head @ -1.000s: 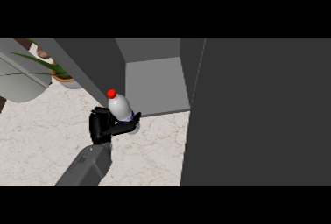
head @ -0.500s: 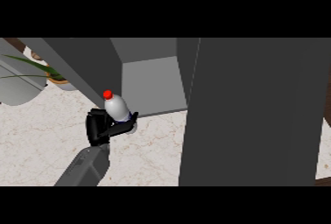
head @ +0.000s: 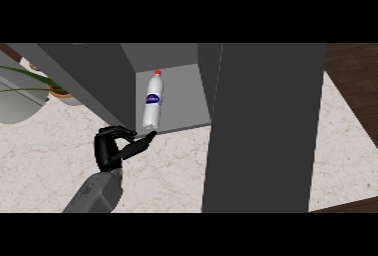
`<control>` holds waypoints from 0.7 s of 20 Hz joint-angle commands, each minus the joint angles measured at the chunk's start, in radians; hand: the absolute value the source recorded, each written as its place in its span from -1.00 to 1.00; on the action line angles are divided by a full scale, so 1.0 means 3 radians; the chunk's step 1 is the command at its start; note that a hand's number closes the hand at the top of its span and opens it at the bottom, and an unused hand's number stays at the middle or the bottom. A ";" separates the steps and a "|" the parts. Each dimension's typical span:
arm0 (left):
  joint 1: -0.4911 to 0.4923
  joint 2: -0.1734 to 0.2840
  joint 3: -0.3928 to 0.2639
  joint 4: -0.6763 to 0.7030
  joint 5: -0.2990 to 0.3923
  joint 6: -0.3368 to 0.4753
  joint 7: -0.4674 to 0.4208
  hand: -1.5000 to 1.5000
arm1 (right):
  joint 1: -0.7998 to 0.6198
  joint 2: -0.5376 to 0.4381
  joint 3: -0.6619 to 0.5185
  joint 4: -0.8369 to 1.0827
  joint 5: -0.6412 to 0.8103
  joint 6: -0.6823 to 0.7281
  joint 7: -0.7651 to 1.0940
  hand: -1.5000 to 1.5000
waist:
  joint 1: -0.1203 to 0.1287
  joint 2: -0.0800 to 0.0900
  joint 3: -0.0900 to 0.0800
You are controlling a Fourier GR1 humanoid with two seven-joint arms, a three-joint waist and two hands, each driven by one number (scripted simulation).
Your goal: Pick up the bottled water, place it into the cabinet and close the cabinet
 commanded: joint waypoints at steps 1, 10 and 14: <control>-0.0910 -0.0149 -0.0056 0.0182 -0.0015 -0.0005 0.0378 -1.00 | 0.0002 -0.0008 0.0007 0.0042 -0.0056 0.0062 -0.0006 -1.00 | -0.0172 0.0076 -0.0067; -0.0877 -0.0036 -0.0194 0.0049 -0.0120 0.0100 0.0302 -1.00 | -0.0080 -0.0055 0.0028 0.0107 -0.0046 0.0108 -0.0009 -1.00 | -0.0198 0.0088 -0.0067; -0.0803 0.0057 -0.0384 0.0007 -0.0220 -0.0002 0.0278 -1.00 | -0.0066 -0.0034 0.0073 0.0097 -0.0061 0.0160 -0.0023 -1.00 | -0.0269 0.0080 -0.0062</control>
